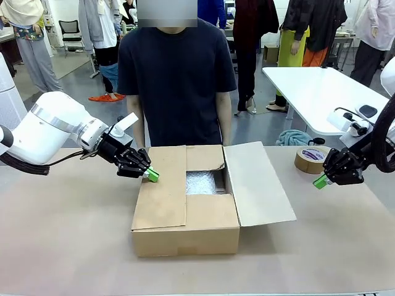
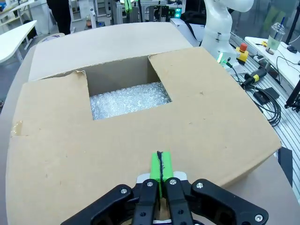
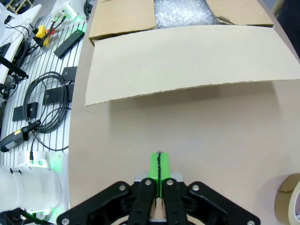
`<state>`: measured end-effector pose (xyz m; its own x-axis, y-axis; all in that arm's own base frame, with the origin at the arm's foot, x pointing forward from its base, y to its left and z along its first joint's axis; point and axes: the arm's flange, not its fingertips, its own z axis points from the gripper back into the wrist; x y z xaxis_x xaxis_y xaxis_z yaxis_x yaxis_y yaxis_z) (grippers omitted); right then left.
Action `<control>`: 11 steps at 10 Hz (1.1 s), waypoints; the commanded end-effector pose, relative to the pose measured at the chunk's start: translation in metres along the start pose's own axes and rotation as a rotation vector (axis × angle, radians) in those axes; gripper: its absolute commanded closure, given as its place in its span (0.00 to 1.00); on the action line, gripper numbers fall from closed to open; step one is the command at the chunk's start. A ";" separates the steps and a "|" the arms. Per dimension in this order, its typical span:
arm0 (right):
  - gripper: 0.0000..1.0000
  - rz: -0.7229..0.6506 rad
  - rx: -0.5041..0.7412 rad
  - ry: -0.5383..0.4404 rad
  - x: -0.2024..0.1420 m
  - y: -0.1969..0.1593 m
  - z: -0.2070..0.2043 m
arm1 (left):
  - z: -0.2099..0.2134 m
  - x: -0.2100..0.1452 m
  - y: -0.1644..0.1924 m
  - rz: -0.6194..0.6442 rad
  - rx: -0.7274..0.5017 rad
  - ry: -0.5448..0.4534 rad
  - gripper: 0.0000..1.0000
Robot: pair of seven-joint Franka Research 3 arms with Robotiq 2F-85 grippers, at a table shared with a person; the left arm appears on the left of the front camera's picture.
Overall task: Wrap the clocks to prevent damage.
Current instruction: Push the left (or right) flap of the Package Box to close it.
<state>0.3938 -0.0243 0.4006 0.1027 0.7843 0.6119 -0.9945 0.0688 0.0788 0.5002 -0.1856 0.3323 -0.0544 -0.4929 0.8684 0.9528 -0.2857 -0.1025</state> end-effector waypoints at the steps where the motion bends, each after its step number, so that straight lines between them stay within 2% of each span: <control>1: 0.99 0.051 -0.057 -0.073 -0.005 -0.010 -0.007 | -0.003 -0.004 0.003 0.005 -0.009 -0.003 1.00; 2: 0.99 0.019 -0.078 -0.118 -0.016 -0.027 -0.020 | -0.003 -0.004 0.003 0.005 -0.009 -0.003 1.00; 3: 0.99 -0.037 -0.051 -0.152 -0.028 -0.042 -0.034 | -0.003 -0.004 0.003 0.005 -0.009 -0.003 1.00; 5: 0.99 -0.053 0.009 -0.222 -0.041 -0.061 -0.058 | -0.003 -0.004 0.003 0.005 -0.009 -0.003 1.00; 6: 0.99 -0.041 0.049 -0.292 -0.042 -0.067 -0.066 | -0.003 -0.004 0.003 0.005 -0.009 -0.003 1.00; 7: 0.99 -0.039 0.132 -0.399 -0.040 -0.072 -0.073 | -0.003 -0.004 0.003 0.005 -0.009 -0.003 1.00; 9: 0.99 -0.027 0.203 -0.612 -0.030 -0.079 -0.078 | -0.003 -0.004 0.003 0.005 -0.009 -0.003 1.00; 11: 0.99 0.001 0.251 -0.732 -0.014 -0.078 -0.080 | -0.003 -0.004 0.003 0.005 -0.009 -0.003 1.00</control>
<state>0.4619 0.0088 0.3263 0.1770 0.2337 0.9561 -0.9702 -0.1218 0.2094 0.5005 -0.1857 0.3320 -0.0535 -0.4914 0.8693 0.9522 -0.2873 -0.1038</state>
